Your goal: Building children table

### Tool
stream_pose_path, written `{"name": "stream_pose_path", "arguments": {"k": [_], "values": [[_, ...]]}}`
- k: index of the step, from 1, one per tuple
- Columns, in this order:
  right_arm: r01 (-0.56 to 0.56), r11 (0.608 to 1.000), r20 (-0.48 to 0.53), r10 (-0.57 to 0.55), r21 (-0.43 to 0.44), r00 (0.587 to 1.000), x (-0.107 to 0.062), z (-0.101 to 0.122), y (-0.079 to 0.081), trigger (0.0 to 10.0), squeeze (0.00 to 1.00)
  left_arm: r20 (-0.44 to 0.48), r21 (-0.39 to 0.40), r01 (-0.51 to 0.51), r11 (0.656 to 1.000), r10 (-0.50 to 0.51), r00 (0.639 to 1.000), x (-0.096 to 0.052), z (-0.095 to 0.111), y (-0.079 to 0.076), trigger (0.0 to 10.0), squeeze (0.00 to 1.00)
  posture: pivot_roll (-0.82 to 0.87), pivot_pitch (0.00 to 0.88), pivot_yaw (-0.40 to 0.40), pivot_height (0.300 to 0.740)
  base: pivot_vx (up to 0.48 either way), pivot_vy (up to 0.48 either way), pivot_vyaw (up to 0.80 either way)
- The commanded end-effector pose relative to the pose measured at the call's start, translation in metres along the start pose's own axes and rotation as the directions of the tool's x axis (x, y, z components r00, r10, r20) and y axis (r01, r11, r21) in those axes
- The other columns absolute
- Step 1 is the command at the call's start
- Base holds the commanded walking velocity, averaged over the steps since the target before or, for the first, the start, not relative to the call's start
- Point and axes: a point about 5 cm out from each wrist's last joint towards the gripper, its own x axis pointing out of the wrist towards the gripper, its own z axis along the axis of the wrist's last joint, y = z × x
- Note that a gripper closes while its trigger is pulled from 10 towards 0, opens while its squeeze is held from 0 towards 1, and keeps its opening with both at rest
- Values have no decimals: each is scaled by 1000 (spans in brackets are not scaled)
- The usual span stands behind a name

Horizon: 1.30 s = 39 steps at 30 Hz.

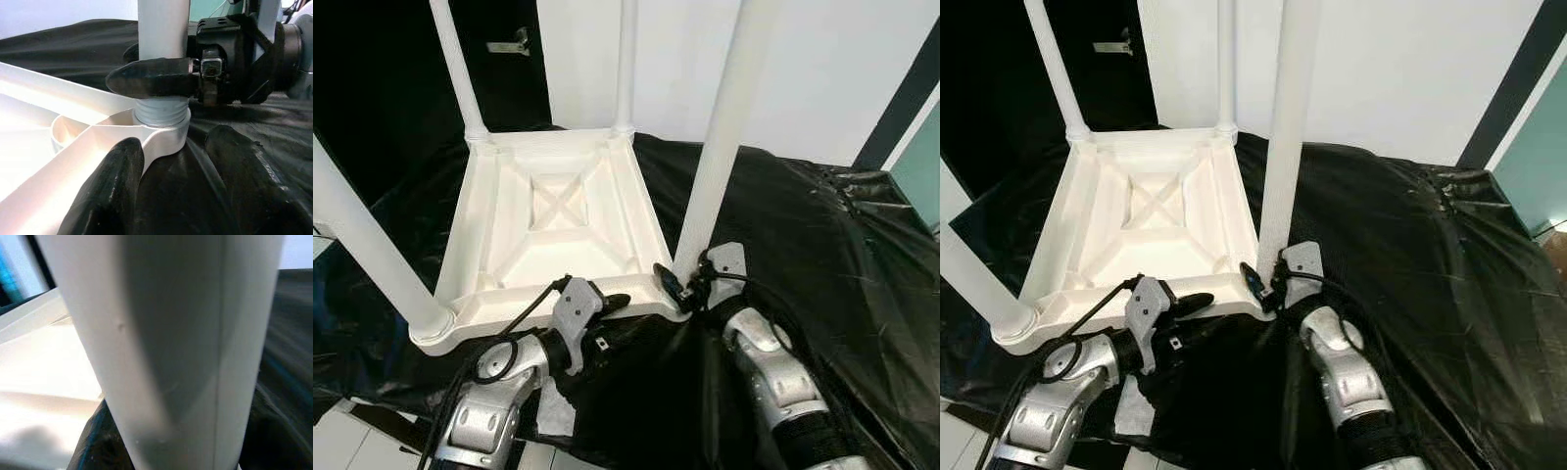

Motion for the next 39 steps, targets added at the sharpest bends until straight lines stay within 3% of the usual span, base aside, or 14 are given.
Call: {"name": "stream_pose_path", "arguments": {"k": [1, 10, 11, 12, 19, 21, 27, 28, 29, 35, 39], "values": [[112, 994, -64, -113, -12, 992, -4, -10, -9, 10000, 0, -6, 12, -96, 995, 96, 995, 1, -1, 7, 10000, 0, 23, 0, -47, 740, 0, 0, 0], [113, 993, -36, -112, 29, 993, -3, -2, 5, 10000, 0, 1, 23, -109, 994, 109, 994, 0, 1, 13, 10000, 0, 23, 0, -38, 740, 0, 0, 0], [121, 992, -36, -120, 24, 992, -3, -1, 3, 10000, 761, 2, 25, -111, 994, 111, 994, 0, 2, 13, 10000, 0, 21, 0, -37, 740, 0, 0, 0], [126, 992, -34, -126, 18, 992, -3, 0, 2, 10000, 1000, 3, 27, -112, 993, 112, 994, 0, 2, 13, 10000, 0, 20, 0, -37, 740, 0, 0, 0], [52, 999, 4, -52, 2, 999, -14, 4, -8, 10000, 1000, 6, 27, -116, 993, 116, 993, 0, 3, 12, 10000, 0, 14, 0, -45, 740, 0, 0, 0], [-30, 999, 22, 31, -21, 999, -24, 6, -19, 10000, 1000, 5, 27, -116, 993, 116, 993, -1, 2, 11, 10000, 0, 13, 0, -48, 740, 0, 0, 0], [-101, 994, 9, 101, -36, 995, -29, 7, -35, 10000, 1000, 7, 28, -118, 993, 118, 993, -1, 4, 13, 10000, 0, 13, 0, -56, 740, 0, 0, 0], [-130, 991, 8, 131, -43, 991, -30, 7, -40, 10000, 204, 9, 29, -119, 993, 118, 993, -2, 4, 12, 10000, 0, 10, 0, -51, 740, 0, 0, 0], [-156, 986, 9, 157, -51, 988, -31, 8, -44, 10000, 0, 9, 31, -117, 993, 117, 993, -3, 5, 12, 10000, 0, -2, 0, -49, 740, 0, 0, 0], [-306, 948, -20, 305, -83, 952, -32, 9, -49, 10000, 0, -8, 39, -96, 995, 96, 995, -4, 1, 4, 10000, 0, -18, 0, -43, 740, 0, 0, 0], [-446, 886, -69, 441, -126, 895, -23, 10, -48, 10000, 0, -22, 59, -67, 996, 69, 997, -5, -1, 0, 10000, 0, -21, 0, -32, 740, 0, 0, 0]]}}
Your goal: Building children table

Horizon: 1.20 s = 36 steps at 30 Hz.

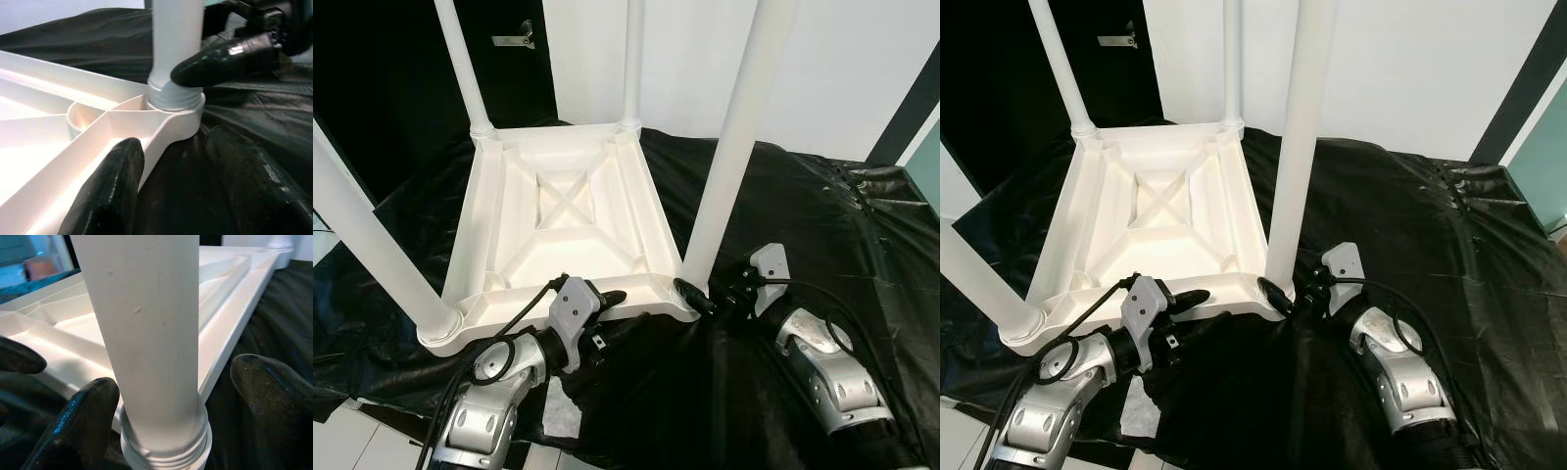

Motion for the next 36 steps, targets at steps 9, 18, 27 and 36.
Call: {"name": "stream_pose_path", "arguments": {"k": [9, 18, 27, 36], "values": [[-172, 981, -30, 170, -95, 985, 31, 8, -2, 10000, 0, 4, 43, -56, 998, 56, 998, 0, 5, 6, 10000, 0, -17, 0, -26, 740, 0, 0, 0], [-240, 967, -79, 234, -82, 969, 34, -3, -2, 0, 0, 17, 61, -69, 996, 68, 998, 2, 7, 9, 10000, 0, 3, 0, -36, 740, 0, 0, 0], [-72, 996, -106, 65, -58, 992, 31, -15, 0, 0, 0, 16, 57, -46, 997, 45, 999, 0, 6, 3, 10000, 0, 7, 0, -35, 740, 0, 0, 0], [168, 985, -104, -165, 28, 981, 37, -21, 26, 10000, 0, 9, 49, -38, 998, 38, 999, -2, 6, 3, 10000, 0, -3, 0, -14, 740, 0, 0, 0]]}}
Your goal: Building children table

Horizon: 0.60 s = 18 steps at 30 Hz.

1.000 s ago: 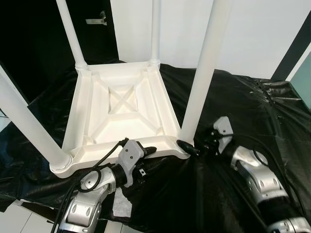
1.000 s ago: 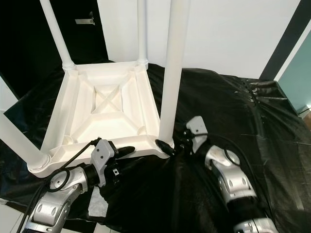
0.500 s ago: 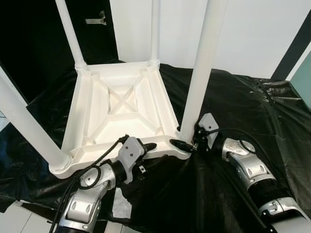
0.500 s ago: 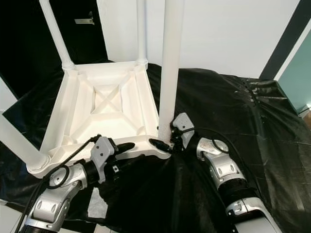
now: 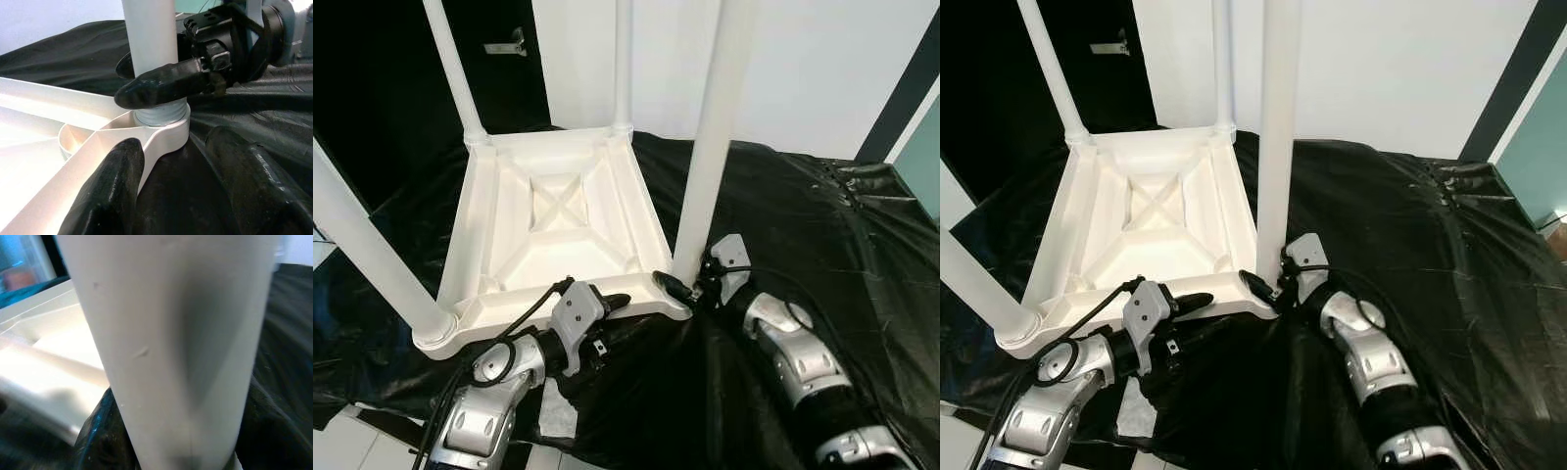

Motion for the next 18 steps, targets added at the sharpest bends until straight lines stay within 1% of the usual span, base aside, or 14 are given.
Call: {"name": "stream_pose_path", "arguments": {"k": [1, 3, 5, 6, 7, 8, 9, 11, 12, 14, 15, 18], "values": [[66, 998, -102, -65, 5, 993, -4, -18, 3, 10000, 0, -6, -3, -42, 999, 42, 999, -1, 1, 2, 10000, 0, -3, 0, -14, 740, 0, 0, 0], [143, 990, -111, -142, -1, 984, -4, -19, 2, 10000, 0, -7, -3, -39, 999, 39, 999, -1, 1, 2, 10000, 0, -5, 0, -12, 740, 0, 0, 0], [248, 969, -125, -247, -2, 961, -5, -20, 0, 10000, 0, -9, -2, -37, 999, 37, 999, -2, 1, 3, 10000, 0, -4, 0, -14, 740, 0, 0, 0], [279, 960, -131, -276, 0, 952, -5, -20, -1, 10000, 0, -10, -2, -37, 999, 37, 999, -2, 1, 3, 10000, 0, -4, 0, -14, 740, 0, 0, 0], [279, 960, -131, -276, 0, 952, -5, -20, -1, 10000, 0, -10, -2, -37, 999, 37, 999, -2, 1, 3, 10000, 0, -4, 0, -14, 740, 0, 0, 0], [325, 946, -139, -322, 5, 937, -5, -20, 0, 10000, 0, -11, -2, -37, 999, 37, 999, -3, 0, 3, 10000, 0, -2, 0, -19, 740, 0, 0, 0], [325, 946, -139, -322, 5, 937, -5, -20, 0, 10000, 0, -11, -2, -37, 999, 37, 999, -3, 0, 3, 10000, 0, -2, 0, -19, 740, 0, 0, 0], [430, 902, -148, -420, 38, 895, -4, -18, 2, 10000, 0, -13, -4, -44, 999, 43, 999, -3, 0, 3, 10000, 0, 7, 0, -24, 740, 0, 0, 0], [458, 887, -144, -447, 55, 883, -4, -15, 4, 10000, 0, -13, -5, -46, 999, 46, 999, -3, 0, 3, 10000, 0, 8, 0, -25, 740, 0, 0, 0], [452, 885, -120, -440, 107, 890, -1, -10, 12, 10000, 0, -13, -7, -53, 999, 53, 999, -3, 0, 3, 10000, 0, 7, 0, -23, 740, 0, 0, 0], [438, 892, -102, -428, 113, 898, -1, -8, 15, 10000, 0, -13, -7, -54, 999, 54, 998, -3, 0, 3, 10000, 0, 5, 0, -23, 740, 0, 0, 0], [420, 900, -73, -414, 114, 907, -1, -3, 16, 10000, 0, -7, -4, -51, 999, 51, 999, -1, 2, 4, 10000, 0, 7, 0, -26, 740, 0, 0, 0]]}}
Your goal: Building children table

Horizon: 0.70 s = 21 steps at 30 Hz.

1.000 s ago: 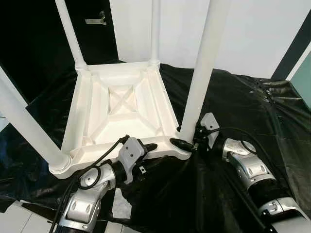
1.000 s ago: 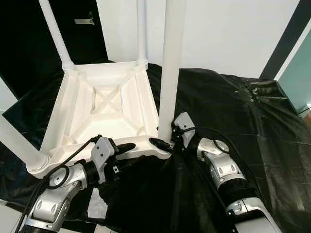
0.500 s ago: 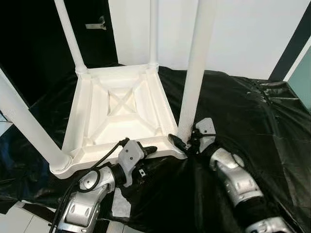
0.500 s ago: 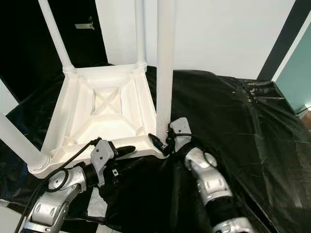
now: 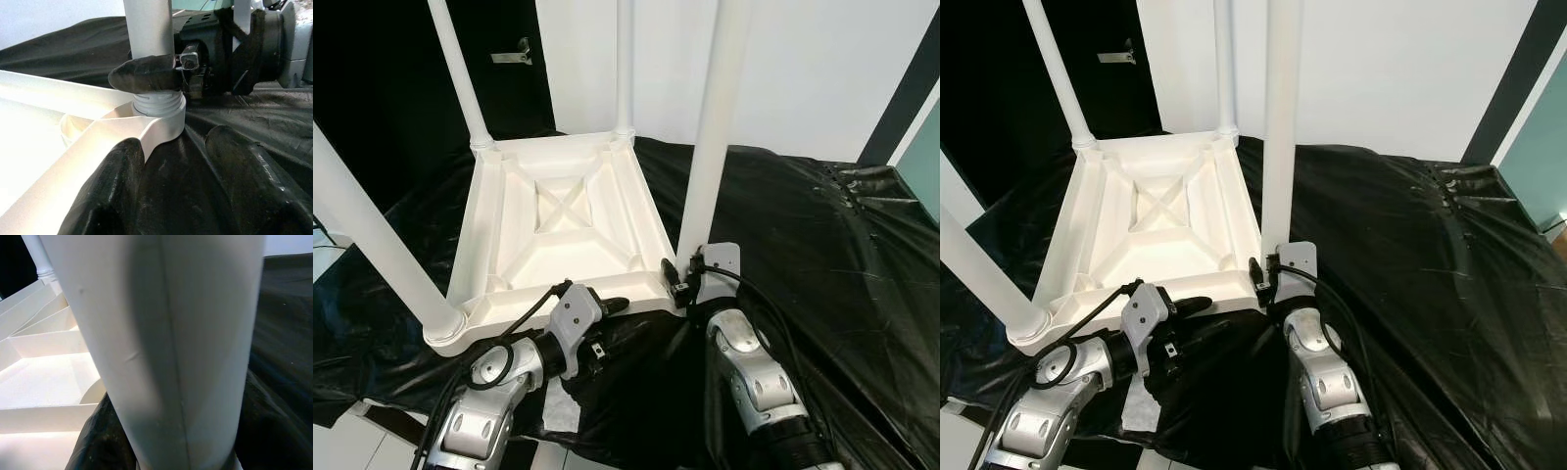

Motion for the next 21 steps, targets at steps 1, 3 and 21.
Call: {"name": "stream_pose_path", "arguments": {"k": [1, 3, 21], "values": [[7, 1000, -32, -7, -3, 999, -2, -6, -2, 10000, 0, 0, 14, -53, 998, 53, 999, 1, 3, 4, 10000, 0, 8, 0, -27, 740, 0, 0, 0], [-5, 1000, -17, 5, -11, 1000, -1, -4, -2, 10000, 0, 1, 15, -59, 998, 59, 998, 1, 4, 6, 10000, 0, 7, 0, -27, 740, 0, 0, 0], [-423, 905, -15, 423, -47, 906, -21, 6, -42, 10000, 0, 5, 19, -42, 999, 42, 999, 7, 5, 7, 10000, 0, -20, 0, -22, 740, 0, 0, 0]]}}
